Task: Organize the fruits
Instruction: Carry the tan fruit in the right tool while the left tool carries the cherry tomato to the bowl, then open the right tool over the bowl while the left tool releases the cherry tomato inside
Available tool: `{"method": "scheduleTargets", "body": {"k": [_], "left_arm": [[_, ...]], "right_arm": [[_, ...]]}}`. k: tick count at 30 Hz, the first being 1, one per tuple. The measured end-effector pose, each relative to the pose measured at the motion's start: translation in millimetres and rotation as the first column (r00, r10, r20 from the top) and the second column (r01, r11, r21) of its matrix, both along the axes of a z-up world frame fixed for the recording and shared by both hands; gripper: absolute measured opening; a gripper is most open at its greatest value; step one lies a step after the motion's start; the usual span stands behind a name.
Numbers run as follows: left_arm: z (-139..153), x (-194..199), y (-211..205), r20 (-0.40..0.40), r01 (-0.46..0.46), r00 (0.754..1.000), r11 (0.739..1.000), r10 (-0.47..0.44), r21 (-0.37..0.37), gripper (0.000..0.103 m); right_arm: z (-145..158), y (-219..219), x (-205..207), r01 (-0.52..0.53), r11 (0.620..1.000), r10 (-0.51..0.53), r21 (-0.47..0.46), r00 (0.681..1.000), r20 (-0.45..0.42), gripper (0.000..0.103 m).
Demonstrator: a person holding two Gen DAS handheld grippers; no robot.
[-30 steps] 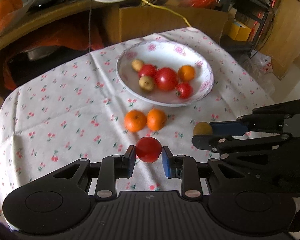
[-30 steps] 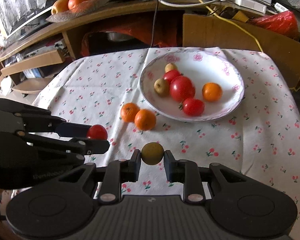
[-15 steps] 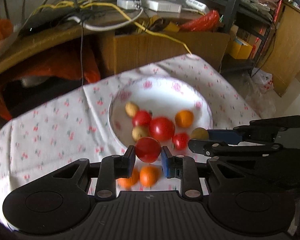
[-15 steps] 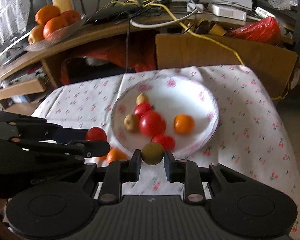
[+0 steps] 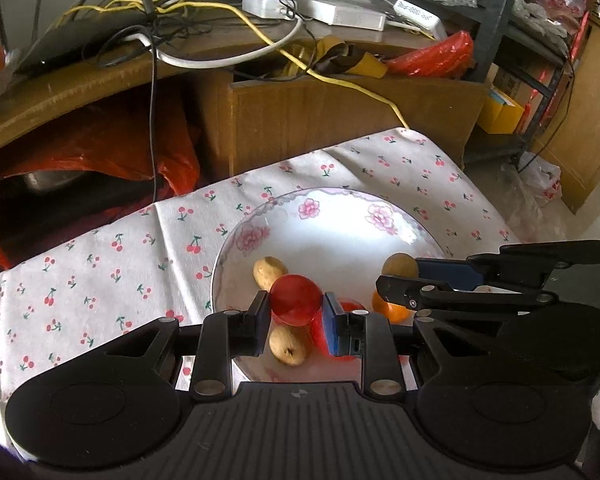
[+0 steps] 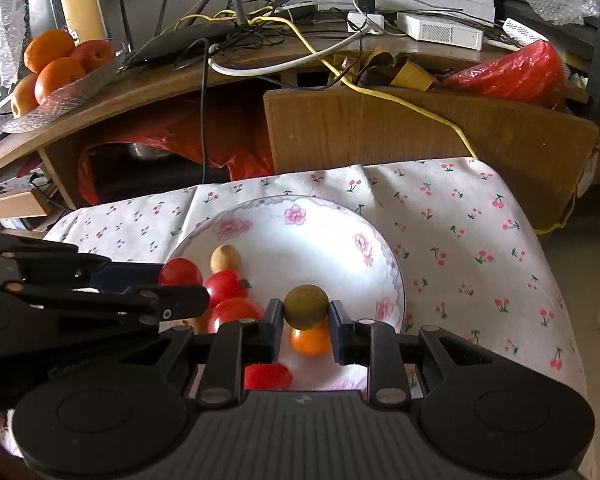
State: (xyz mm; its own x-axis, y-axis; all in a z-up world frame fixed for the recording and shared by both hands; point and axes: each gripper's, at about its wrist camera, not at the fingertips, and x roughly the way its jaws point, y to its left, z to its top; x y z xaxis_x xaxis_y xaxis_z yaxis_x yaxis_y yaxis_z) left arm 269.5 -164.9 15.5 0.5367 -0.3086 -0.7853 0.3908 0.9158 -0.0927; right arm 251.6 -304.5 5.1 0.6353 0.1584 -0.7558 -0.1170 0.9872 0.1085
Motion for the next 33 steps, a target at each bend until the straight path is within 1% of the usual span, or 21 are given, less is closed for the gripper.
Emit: {"method": "scheduleTargets", "body": {"k": [6, 10, 20, 22, 29, 33], "left_arm": [[-4.4, 5.6, 0.7, -0.023, -0.005, 1.0, 1.0, 0.005, -0.012, 0.035], [-4.6, 6.3, 1.7, -0.034, -0.011, 0.999, 1.0, 0.01, -0.017, 0.04], [1.7, 5.4, 4.7, -0.017, -0.027, 1.0, 0.999, 0.026, -0.03, 0.048], [3.0, 4.7, 5.1, -0.013, -0.029, 1.0, 0.999, 0.029, -0.033, 0.051], [6.0, 2.1, 5.2, 0.003, -0.024, 1.0, 0.999, 0.024, -0.028, 0.054], [8.4, -1.6, 8.7, 0.011, -0.023, 1.0, 0.999, 0.024, -0.028, 0.058]], "right_arm": [[-4.0, -2.9, 10.9, 0.005, 1.0, -0.005, 0.012, 1.0, 0.001, 0.023], [-5.9, -4.3, 12.4, 0.008, 1.0, -0.008, 0.012, 1.0, -0.001, 0.023], [-0.4, -8.4, 11.6, 0.024, 0.999, -0.024, 0.033, 1.0, 0.02, 0.023], [1.0, -8.7, 11.8, 0.024, 0.999, -0.025, 0.038, 0.999, 0.026, 0.023], [2.1, -10.0, 9.9, 0.033, 0.998, -0.034, 0.044, 0.999, 0.029, 0.023], [3.9, -8.9, 7.4, 0.036, 0.998, -0.037, 0.047, 0.999, 0.034, 0.023]]}}
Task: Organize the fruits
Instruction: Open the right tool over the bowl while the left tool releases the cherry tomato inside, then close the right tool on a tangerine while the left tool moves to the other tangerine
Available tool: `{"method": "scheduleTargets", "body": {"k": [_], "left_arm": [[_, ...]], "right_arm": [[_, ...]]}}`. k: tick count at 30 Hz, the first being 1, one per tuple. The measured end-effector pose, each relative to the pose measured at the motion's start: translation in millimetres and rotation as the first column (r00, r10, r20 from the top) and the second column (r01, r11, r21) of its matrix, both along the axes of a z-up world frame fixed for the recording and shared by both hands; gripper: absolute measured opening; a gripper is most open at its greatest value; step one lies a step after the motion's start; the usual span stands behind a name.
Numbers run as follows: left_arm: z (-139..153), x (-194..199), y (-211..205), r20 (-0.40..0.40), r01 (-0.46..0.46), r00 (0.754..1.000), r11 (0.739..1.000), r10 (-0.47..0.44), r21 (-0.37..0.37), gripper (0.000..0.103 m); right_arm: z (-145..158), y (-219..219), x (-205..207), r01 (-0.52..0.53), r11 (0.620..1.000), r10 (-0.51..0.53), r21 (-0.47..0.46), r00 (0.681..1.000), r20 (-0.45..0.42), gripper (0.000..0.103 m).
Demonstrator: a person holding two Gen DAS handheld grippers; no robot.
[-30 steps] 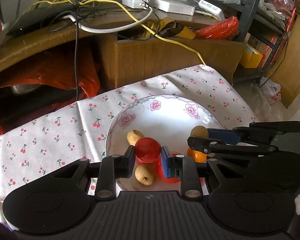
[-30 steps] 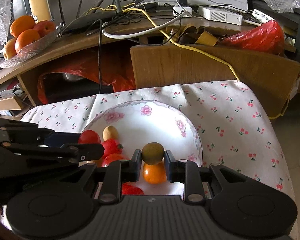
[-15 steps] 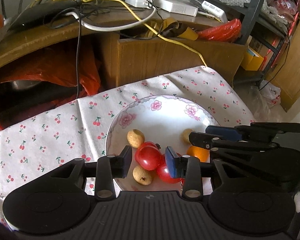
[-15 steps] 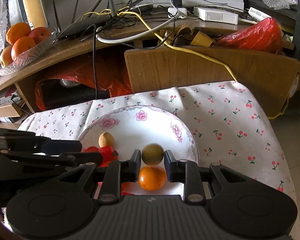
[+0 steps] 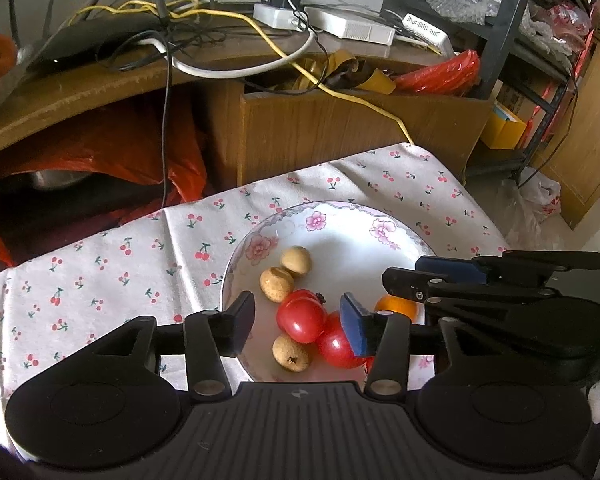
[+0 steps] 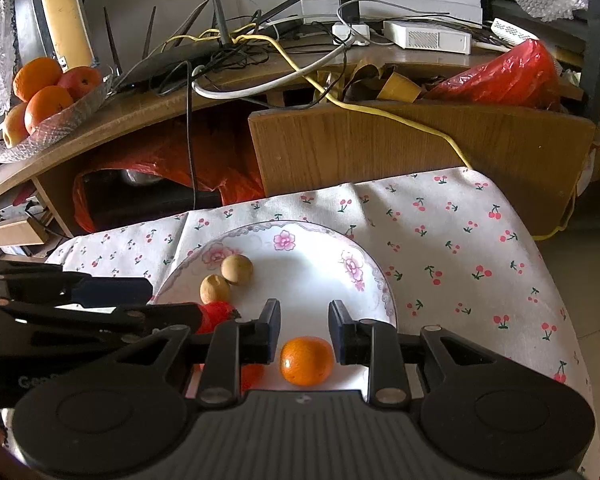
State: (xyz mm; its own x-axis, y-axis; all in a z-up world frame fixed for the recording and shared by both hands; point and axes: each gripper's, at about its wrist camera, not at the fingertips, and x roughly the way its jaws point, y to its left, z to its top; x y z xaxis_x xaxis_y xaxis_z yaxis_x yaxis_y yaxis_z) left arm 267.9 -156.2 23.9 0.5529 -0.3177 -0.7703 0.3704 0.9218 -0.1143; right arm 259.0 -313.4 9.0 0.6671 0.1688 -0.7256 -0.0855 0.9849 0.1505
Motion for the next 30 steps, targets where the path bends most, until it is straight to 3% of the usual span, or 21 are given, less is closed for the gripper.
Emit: {"method": "scheduleTargets", "body": {"k": [13, 30], "left_arm": [[6.6, -25.7, 16.1, 0.028, 0.041, 0.999, 0.998, -0.042, 0.049, 0.065], [-7.1, -56.4, 54.8, -0.026, 0.102, 0.995, 0.987, -0.099, 0.126, 0.067]], "right_arm": [[5.3, 13.9, -21.7, -0.04, 0.999, 0.04, -0.008, 0.999, -0.005, 0.024], [-4.6, 47.4, -68.6, -0.165, 0.986, 0.165, 0.016, 0.983, -0.079, 0.025]]}}
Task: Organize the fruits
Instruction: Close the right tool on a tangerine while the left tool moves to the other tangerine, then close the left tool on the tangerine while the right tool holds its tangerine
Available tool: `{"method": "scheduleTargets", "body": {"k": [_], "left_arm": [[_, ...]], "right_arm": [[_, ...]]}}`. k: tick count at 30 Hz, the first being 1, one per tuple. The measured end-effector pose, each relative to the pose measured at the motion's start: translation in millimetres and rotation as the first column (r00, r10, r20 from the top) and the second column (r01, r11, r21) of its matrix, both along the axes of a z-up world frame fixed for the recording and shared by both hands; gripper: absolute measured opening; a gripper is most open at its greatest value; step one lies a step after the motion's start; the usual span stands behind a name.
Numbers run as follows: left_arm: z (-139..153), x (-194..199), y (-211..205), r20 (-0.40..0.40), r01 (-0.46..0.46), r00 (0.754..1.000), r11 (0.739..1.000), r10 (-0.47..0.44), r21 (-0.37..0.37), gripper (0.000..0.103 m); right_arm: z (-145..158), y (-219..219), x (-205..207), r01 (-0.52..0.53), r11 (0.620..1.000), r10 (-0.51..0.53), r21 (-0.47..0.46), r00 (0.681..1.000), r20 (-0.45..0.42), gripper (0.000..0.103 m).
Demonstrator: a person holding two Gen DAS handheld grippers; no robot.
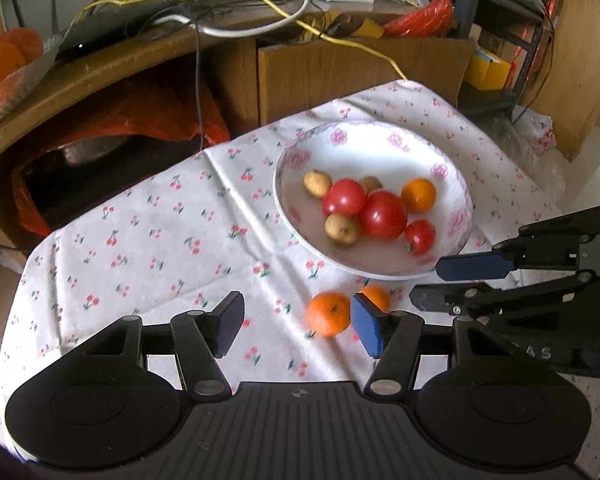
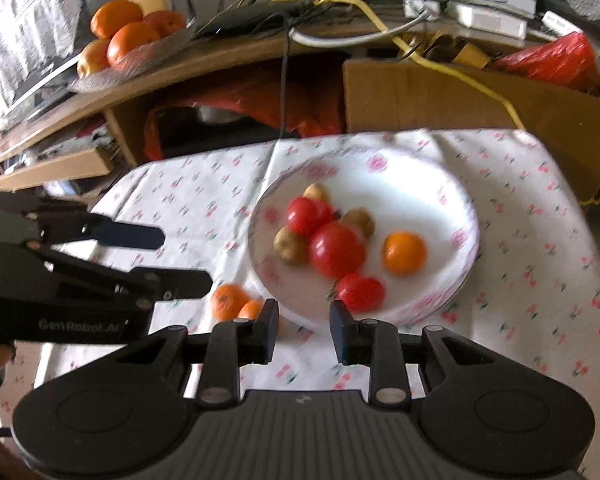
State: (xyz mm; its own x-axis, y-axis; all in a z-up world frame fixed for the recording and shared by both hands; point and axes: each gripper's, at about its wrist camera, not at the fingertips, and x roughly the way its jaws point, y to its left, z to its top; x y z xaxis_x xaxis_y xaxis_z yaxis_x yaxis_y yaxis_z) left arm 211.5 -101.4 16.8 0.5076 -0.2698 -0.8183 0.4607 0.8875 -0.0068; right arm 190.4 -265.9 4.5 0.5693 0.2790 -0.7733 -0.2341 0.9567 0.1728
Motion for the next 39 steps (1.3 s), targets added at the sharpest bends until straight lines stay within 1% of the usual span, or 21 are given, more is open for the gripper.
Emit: {"method": "scheduleTargets", "body": {"k": [7, 11, 14, 17, 20, 22, 25, 27, 33, 37, 39], "left_arm": [[-7.6, -4.8, 10.8, -0.028, 0.011, 1.0, 1.0, -0.011, 0.01, 0.067], [-11.7, -6.6, 14.0, -0.044, 0.027, 0.999, 1.0, -0.026, 0.014, 0.068], [-14.2, -7.6, 17.1, -0.058, 0.032, 0.998, 0.999, -0.031, 0.011, 0.07], [-16.4, -7.9, 19.4, -0.065, 0.032, 0.997, 0.999, -0.031, 0.012, 0.07], [-17.9, -7.4, 20.6, -0.071, 0.032, 0.997, 0.999, -0.031, 0.013, 0.07], [-17.9, -7.0, 19.7, -0.072, 0.033, 0.997, 0.999, -0.032, 0.012, 0.07], [-19.0, -7.4, 16.2, -0.073, 0.043, 0.996, 0.999, -0.042, 0.013, 0.07], [-20.4, -7.7, 12.2, -0.074, 0.054, 0.996, 0.998, -0.052, 0.015, 0.07], [-31.7, -0.1, -6.4, -0.072, 0.081, 0.994, 0.997, -0.08, 0.016, 0.07], [-42.8, 9.6, -18.3, -0.083, 0.086, 0.993, 0.996, -0.085, 0.014, 0.068], [-47.8, 13.0, -22.1, -0.085, 0.083, 0.993, 0.996, -0.081, 0.022, 0.064]], "right_arm": [[-22.0, 19.0, 1.5, -0.064, 0.998, 0.063, -0.018, 0.997, -0.052, 0.025], [-29.5, 26.6, 7.1, -0.093, 0.996, 0.092, -0.016, 0.994, -0.058, 0.025], [-33.9, 29.8, 11.7, -0.104, 0.995, 0.104, -0.007, 0.993, -0.058, 0.029], [-39.4, 34.6, 15.7, -0.123, 0.992, 0.122, -0.011, 0.99, -0.067, 0.029], [-39.8, 39.4, 16.5, -0.14, 0.99, 0.139, -0.03, 0.99, -0.039, 0.029], [-39.6, 41.1, 17.0, -0.14, 0.99, 0.139, -0.032, 0.99, -0.04, 0.029], [-38.7, 42.6, 13.7, -0.143, 0.988, 0.141, -0.065, 0.989, -0.047, 0.028], [-38.2, 40.7, 10.8, -0.141, 0.988, 0.137, -0.064, 0.989, -0.059, 0.027], [-34.5, 24.8, -2.0, -0.104, 0.991, 0.097, -0.089, 0.992, -0.074, 0.027], [-29.9, 14.0, -12.7, -0.082, 0.992, 0.074, -0.1, 0.994, -0.085, 0.027], [-28.6, 9.3, -18.0, -0.07, 0.992, 0.061, -0.104, 0.994, -0.094, 0.027]]}}
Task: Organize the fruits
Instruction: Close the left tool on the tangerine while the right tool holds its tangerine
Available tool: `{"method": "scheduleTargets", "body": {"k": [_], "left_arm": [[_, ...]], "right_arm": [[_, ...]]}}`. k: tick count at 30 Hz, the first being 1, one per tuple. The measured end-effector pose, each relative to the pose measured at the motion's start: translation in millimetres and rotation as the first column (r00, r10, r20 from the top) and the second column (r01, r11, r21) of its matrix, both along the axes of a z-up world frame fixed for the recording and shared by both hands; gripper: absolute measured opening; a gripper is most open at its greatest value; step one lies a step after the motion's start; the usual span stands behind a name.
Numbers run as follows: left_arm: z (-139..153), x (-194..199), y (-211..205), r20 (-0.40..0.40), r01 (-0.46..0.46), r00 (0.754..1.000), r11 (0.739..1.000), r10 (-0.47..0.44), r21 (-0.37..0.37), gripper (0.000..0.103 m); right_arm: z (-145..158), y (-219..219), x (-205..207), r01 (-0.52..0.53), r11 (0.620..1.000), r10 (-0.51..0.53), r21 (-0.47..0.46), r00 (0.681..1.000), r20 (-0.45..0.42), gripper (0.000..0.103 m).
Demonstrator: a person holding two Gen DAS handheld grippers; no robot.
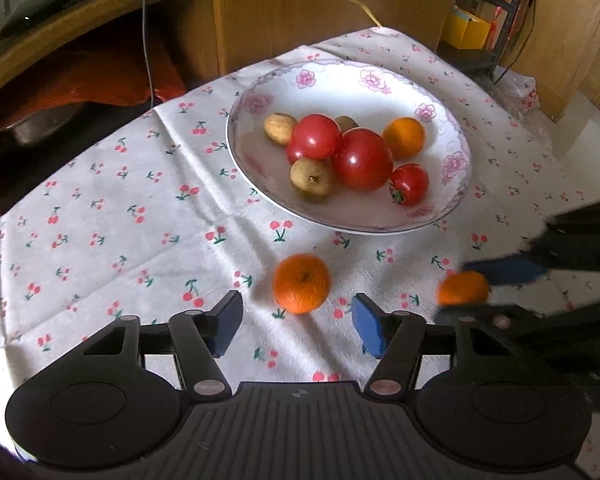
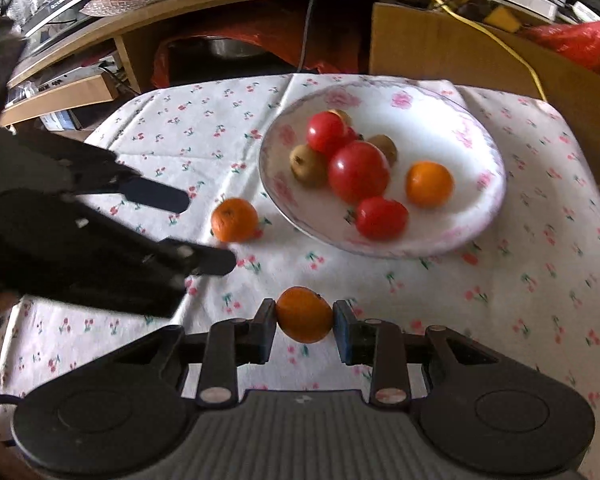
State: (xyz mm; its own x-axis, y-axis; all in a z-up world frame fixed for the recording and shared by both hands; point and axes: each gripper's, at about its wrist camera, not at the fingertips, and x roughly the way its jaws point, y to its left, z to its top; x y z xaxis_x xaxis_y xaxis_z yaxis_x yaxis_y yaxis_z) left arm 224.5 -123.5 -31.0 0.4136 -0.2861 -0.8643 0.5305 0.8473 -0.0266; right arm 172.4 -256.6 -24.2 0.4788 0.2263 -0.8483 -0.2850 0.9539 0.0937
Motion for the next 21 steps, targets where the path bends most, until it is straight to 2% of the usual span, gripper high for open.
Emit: {"method": "scheduleTargets", "body": {"k": [2, 4, 9, 15, 21], "left_arm": [[-2.6, 2.5, -2.8, 0.009, -0.009, 1.0, 1.0, 0.009, 0.001, 0.061], [-1.5, 4.2, -5.3, 0.009, -0.008, 1.0, 1.0, 0.008, -0.009, 0.047], [-0.6, 2.3, -11.4, 0.018, -0.011, 1.0, 1.0, 0.011, 0.015, 0.04], [4.9, -12.9, -3.5, -0.001, -0.014, 1.0, 1.0, 0.014, 0.016, 0.039], [19.9, -48.4, 9.7, -0.025, -0.002, 1.0, 1.0, 0.002, -0.001, 0.04]], "right_arm": [[0.6, -3.9, -4.5, 0.011, 1.0, -0.011, 0.001, 1.0, -0.011, 0.027], [0.8, -6.7, -8.7, 0.015, 1.0, -0.014, 0.004, 1.0, -0.019, 0.027], [-0.5, -10.0, -12.7, 0.02, 1.0, -0.019, 0.004, 0.999, -0.029, 0.027], [0.0, -11.6, -16.2, 0.028, 1.0, -0.028, 0.001, 0.999, -0.028, 0.027], [5.4, -2.0, -31.7, -0.001, 1.0, 0.001, 0.006, 1.0, -0.023, 0.027]]}}
